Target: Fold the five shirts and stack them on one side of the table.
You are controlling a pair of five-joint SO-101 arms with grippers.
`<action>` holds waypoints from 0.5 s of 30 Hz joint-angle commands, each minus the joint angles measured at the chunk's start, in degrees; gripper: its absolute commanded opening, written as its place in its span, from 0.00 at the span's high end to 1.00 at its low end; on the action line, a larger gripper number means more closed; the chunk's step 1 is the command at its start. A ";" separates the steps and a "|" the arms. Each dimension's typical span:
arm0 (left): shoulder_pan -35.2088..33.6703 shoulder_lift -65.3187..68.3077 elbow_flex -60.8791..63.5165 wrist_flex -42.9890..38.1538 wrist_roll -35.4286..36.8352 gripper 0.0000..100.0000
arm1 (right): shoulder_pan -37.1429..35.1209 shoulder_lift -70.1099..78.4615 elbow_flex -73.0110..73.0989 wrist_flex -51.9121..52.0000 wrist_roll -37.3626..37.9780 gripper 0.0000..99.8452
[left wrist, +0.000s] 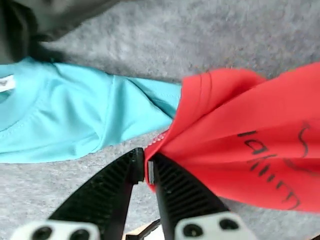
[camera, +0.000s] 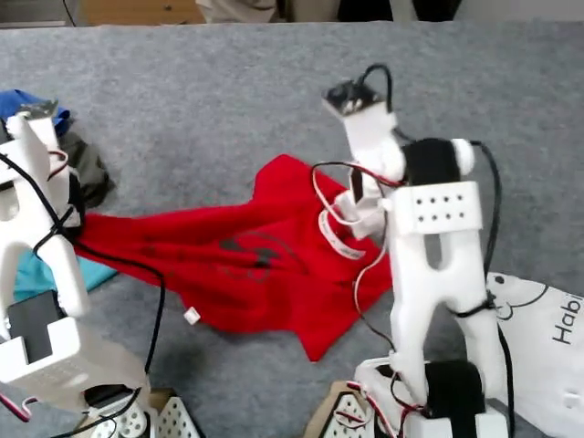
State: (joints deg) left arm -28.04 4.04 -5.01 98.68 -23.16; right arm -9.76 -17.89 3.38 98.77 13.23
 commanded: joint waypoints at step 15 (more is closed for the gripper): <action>-0.18 -16.92 7.56 0.26 8.79 0.98 | -8.75 47.43 -43.74 -4.48 -13.54 0.80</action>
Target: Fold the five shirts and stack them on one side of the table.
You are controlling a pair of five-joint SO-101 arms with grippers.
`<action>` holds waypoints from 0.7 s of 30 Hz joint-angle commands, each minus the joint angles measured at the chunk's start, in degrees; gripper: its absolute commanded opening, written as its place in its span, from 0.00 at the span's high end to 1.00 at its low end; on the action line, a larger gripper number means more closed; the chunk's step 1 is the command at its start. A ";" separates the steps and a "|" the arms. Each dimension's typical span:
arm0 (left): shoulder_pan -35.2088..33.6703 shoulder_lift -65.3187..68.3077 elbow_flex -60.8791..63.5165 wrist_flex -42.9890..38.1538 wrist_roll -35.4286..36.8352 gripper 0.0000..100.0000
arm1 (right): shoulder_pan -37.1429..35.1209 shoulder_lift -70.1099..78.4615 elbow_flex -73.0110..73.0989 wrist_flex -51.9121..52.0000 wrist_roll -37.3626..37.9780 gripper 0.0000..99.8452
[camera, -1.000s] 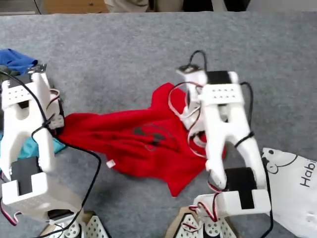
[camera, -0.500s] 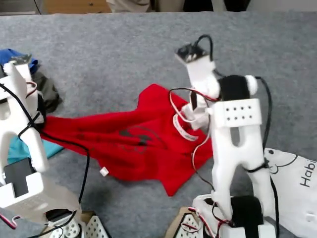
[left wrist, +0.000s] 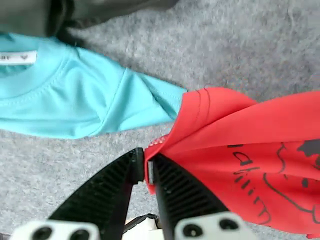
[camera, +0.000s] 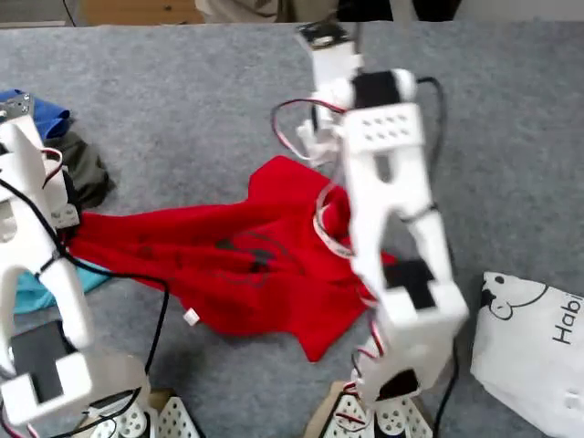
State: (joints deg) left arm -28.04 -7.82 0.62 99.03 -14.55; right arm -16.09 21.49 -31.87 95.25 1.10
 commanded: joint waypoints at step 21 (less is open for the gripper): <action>-0.53 -46.99 41.14 -12.66 0.18 0.98 | -3.65 49.98 -47.25 4.31 -3.34 0.85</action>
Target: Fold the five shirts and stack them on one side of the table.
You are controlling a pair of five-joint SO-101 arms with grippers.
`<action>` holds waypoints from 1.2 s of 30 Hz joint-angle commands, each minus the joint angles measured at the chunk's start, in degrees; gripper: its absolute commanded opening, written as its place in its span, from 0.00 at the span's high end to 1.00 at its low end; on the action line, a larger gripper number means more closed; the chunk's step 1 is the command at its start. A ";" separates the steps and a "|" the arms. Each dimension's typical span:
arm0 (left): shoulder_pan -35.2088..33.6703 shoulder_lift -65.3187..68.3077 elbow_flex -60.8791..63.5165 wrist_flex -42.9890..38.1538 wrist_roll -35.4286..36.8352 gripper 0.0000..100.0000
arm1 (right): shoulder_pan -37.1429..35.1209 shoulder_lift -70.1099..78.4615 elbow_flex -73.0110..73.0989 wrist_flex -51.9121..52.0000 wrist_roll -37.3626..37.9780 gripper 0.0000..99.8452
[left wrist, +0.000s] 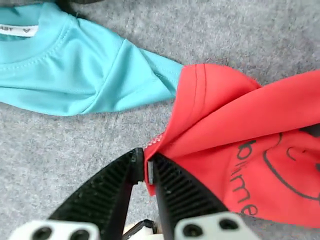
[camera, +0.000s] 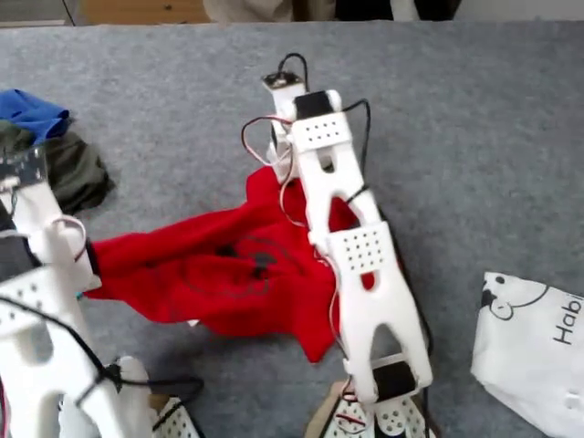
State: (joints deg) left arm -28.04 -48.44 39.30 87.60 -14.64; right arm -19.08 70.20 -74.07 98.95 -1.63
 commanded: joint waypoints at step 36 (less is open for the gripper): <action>9.14 13.05 0.09 -19.25 11.16 0.72 | 15.16 2.42 -21.41 -15.03 7.12 0.93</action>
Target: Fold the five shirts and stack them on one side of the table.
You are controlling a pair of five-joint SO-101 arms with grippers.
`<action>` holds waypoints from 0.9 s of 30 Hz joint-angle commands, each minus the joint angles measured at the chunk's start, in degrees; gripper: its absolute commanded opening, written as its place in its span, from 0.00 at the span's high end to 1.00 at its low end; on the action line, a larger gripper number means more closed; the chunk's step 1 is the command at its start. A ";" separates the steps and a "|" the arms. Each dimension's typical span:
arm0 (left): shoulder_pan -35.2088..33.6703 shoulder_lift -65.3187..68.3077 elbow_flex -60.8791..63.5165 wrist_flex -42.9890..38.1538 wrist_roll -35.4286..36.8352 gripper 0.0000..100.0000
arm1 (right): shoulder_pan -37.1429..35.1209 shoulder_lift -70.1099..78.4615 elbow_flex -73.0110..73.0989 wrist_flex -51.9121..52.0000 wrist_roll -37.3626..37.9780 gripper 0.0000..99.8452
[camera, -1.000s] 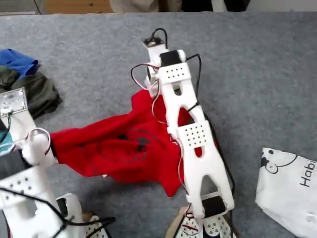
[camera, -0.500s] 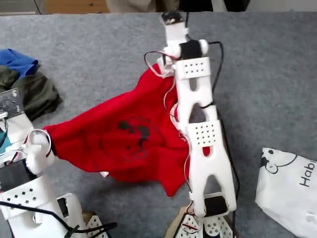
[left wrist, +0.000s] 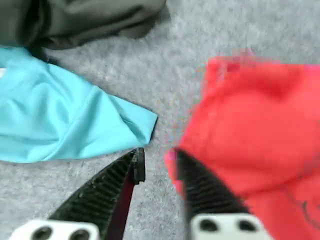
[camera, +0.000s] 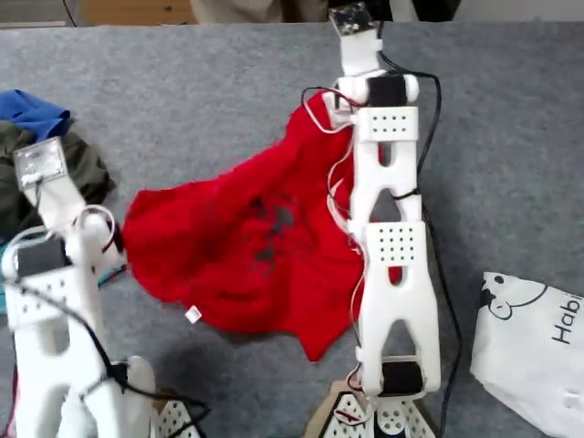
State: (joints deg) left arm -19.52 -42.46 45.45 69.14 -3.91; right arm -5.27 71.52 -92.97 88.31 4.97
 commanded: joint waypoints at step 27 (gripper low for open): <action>7.74 84.18 -92.66 18.46 19.08 0.86 | 2.42 9.80 -2.59 -16.00 0.09 0.84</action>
State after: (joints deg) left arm -13.71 38.68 -36.04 84.09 14.64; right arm -4.13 81.45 -92.97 73.54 4.79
